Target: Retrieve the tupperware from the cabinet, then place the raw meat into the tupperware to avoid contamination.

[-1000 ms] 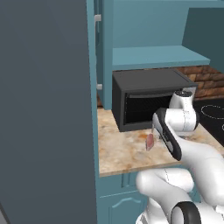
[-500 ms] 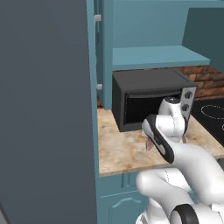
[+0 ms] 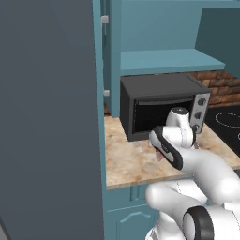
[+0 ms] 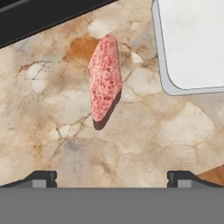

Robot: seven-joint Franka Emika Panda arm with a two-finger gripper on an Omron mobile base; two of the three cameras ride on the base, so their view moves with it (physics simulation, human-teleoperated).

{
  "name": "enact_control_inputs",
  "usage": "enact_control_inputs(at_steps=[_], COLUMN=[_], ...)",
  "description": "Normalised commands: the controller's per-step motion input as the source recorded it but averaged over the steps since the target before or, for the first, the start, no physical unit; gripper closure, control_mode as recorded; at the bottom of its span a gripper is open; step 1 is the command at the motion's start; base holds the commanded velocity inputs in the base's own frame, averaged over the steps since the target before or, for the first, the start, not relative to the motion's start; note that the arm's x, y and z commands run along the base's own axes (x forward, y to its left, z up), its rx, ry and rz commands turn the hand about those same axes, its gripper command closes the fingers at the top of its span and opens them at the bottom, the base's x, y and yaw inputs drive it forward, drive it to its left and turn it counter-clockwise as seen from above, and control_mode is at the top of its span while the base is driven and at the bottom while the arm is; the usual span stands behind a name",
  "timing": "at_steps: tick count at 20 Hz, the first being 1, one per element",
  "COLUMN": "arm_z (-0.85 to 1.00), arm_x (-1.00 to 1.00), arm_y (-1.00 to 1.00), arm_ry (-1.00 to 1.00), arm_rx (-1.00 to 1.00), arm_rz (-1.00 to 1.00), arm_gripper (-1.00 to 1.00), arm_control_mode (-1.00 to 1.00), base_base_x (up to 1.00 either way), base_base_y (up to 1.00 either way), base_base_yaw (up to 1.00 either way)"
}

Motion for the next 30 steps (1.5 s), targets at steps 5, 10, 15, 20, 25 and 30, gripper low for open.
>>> enact_control_inputs(at_steps=[5,10,15,20,25,30], arm_z=[-0.17,-0.20,-0.20,-0.15,-0.11,-0.09], arm_x=[0.26,0.27,0.27,0.26,0.23,0.17], arm_y=[0.00,0.00,-0.04,-0.12,-0.12,0.00], arm_ry=[0.00,0.00,0.00,0.00,0.00,0.00], arm_rx=[0.00,0.00,0.00,0.00,0.00,0.00], arm_rz=[0.00,0.00,0.00,0.00,0.00,0.00], arm_gripper=[-1.00,-1.00,-1.00,-1.00,-1.00,-1.00], arm_control_mode=[-1.00,-1.00,-1.00,-1.00,-1.00,-1.00], base_base_x=[0.00,0.00,0.00,0.00,0.00,0.00], base_base_y=[0.00,0.00,0.00,0.00,0.00,0.00], base_base_yaw=[0.00,0.00,0.00,0.00,0.00,0.00])
